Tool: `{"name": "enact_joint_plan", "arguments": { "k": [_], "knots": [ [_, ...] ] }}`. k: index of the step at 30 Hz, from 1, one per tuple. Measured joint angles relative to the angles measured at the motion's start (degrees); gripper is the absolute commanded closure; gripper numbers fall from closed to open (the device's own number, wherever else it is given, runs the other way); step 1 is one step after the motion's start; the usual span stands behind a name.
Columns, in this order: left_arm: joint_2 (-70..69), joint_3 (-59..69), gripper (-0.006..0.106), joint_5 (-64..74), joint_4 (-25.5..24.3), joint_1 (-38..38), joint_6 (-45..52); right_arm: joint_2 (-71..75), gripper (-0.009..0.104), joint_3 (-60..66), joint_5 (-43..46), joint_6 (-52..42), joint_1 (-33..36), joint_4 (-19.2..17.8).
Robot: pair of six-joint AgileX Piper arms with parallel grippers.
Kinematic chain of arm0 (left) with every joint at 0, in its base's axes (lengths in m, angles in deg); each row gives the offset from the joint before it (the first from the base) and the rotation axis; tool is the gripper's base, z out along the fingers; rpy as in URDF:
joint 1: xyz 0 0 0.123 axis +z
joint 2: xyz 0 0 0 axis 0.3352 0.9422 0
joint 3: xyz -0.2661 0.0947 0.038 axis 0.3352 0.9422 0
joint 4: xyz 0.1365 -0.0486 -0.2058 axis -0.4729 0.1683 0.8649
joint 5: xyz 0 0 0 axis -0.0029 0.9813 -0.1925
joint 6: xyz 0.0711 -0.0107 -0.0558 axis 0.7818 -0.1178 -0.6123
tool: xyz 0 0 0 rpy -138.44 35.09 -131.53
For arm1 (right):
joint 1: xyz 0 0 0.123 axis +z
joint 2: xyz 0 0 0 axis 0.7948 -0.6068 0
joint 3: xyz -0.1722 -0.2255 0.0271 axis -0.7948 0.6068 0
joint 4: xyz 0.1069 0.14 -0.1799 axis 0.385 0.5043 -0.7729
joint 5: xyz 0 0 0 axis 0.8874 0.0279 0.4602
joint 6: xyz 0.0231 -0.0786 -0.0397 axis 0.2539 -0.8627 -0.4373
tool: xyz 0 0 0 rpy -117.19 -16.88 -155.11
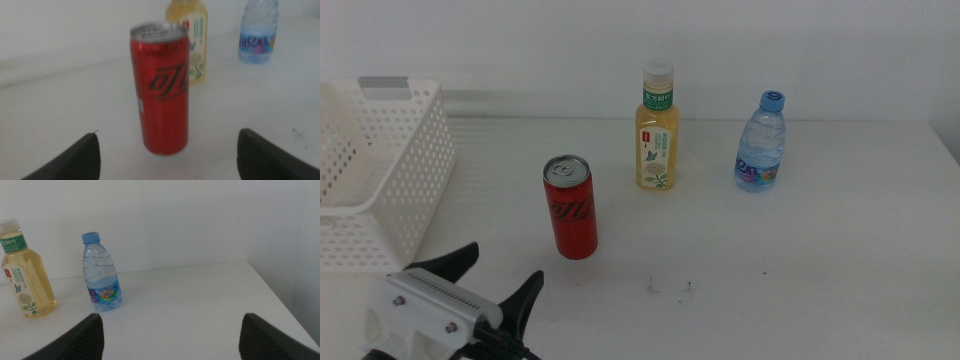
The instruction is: Use arms to grab the bottles and put them into the dustbin to the left of the table.
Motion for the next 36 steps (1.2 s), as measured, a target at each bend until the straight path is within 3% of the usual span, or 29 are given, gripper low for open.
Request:
{"name": "enact_joint_plan", "arguments": {
  "k": [24, 36],
  "knots": [
    [2.6, -3.6, 0.007, 1.8, -1.1, 0.0, -1.5, 0.0, 0.008, 0.0, 0.0, 0.0, 0.0, 0.0],
    [17.7, -10.6, 0.007, -0.2, -4.7, 1.6, -3.8, 0.0, 0.008, 0.0, 0.0, 0.0, 0.0, 0.0]
  ]
}}
